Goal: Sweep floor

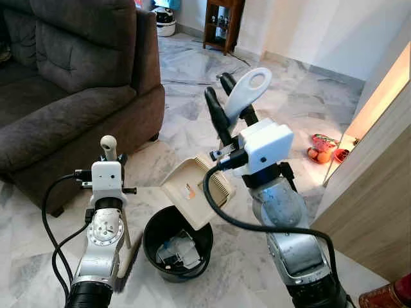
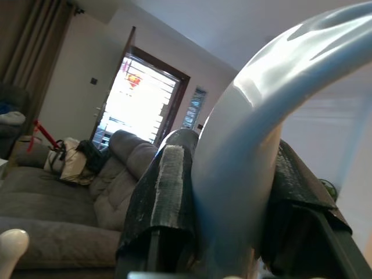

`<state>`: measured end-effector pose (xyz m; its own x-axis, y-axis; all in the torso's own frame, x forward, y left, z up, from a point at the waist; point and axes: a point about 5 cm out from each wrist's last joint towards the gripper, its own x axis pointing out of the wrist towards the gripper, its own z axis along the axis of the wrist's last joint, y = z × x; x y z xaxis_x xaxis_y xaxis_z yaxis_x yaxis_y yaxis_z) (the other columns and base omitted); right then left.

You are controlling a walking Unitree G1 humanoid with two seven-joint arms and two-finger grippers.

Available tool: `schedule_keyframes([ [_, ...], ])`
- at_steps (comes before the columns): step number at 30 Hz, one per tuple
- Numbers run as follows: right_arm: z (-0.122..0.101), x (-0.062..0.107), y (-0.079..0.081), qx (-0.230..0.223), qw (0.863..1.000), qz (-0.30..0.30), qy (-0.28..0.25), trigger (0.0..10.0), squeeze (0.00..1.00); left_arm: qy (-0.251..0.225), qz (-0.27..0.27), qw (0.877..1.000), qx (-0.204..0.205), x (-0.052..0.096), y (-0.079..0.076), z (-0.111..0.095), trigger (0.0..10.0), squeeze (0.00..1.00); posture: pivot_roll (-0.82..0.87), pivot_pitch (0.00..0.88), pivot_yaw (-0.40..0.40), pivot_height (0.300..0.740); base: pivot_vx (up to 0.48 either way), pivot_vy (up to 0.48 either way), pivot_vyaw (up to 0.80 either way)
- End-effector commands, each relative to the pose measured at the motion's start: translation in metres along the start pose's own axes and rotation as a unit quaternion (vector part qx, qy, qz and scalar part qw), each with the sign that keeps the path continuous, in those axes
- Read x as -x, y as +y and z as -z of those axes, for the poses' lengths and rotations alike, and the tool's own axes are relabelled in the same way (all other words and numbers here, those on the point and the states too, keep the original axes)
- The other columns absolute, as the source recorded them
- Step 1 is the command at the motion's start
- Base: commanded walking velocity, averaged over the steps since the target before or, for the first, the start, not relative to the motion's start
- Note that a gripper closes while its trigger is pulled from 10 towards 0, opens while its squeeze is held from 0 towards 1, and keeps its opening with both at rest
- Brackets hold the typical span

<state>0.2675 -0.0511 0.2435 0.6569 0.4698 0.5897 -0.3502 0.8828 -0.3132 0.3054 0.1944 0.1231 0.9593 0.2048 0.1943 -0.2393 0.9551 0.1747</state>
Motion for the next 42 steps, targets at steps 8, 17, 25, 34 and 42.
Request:
schedule_keyframes([
  [8, -0.025, 0.003, 0.010, 0.016, 0.998, -0.039, -0.053, 10.0, 0.00, -0.023, 0.006, 1.000, -0.001, -0.002, -0.002, -0.008, 10.0, 0.00, 0.03, 0.046, -0.067, 0.740, 0.000, 0.000, 0.00],
  [17, -0.028, 0.003, 0.014, 0.015, 0.997, -0.052, -0.055, 10.0, 0.00, -0.023, 0.005, 1.000, -0.001, -0.003, -0.002, -0.008, 10.0, 0.00, 0.03, 0.046, -0.067, 0.740, 0.000, 0.000, 0.00],
  [25, -0.023, 0.001, 0.008, 0.025, 0.998, -0.031, -0.041, 10.0, 0.00, -0.023, 0.004, 1.000, -0.001, -0.003, -0.002, -0.008, 10.0, 0.00, 0.03, 0.045, -0.070, 0.740, 0.000, 0.000, 0.00],
  [34, -0.006, -0.017, -0.043, 0.032, 0.992, 0.123, -0.001, 10.0, 0.00, -0.024, 0.004, 1.000, 0.001, -0.003, -0.003, -0.008, 10.0, 0.00, 0.03, 0.038, -0.067, 0.740, 0.000, 0.000, 0.00],
  [42, 0.029, -0.003, -0.085, 0.036, 0.972, 0.218, 0.076, 10.0, 0.00, -0.027, 0.005, 1.000, 0.004, -0.004, -0.005, -0.009, 10.0, 0.00, 0.02, 0.027, -0.070, 0.740, 0.000, 0.000, 0.00],
])
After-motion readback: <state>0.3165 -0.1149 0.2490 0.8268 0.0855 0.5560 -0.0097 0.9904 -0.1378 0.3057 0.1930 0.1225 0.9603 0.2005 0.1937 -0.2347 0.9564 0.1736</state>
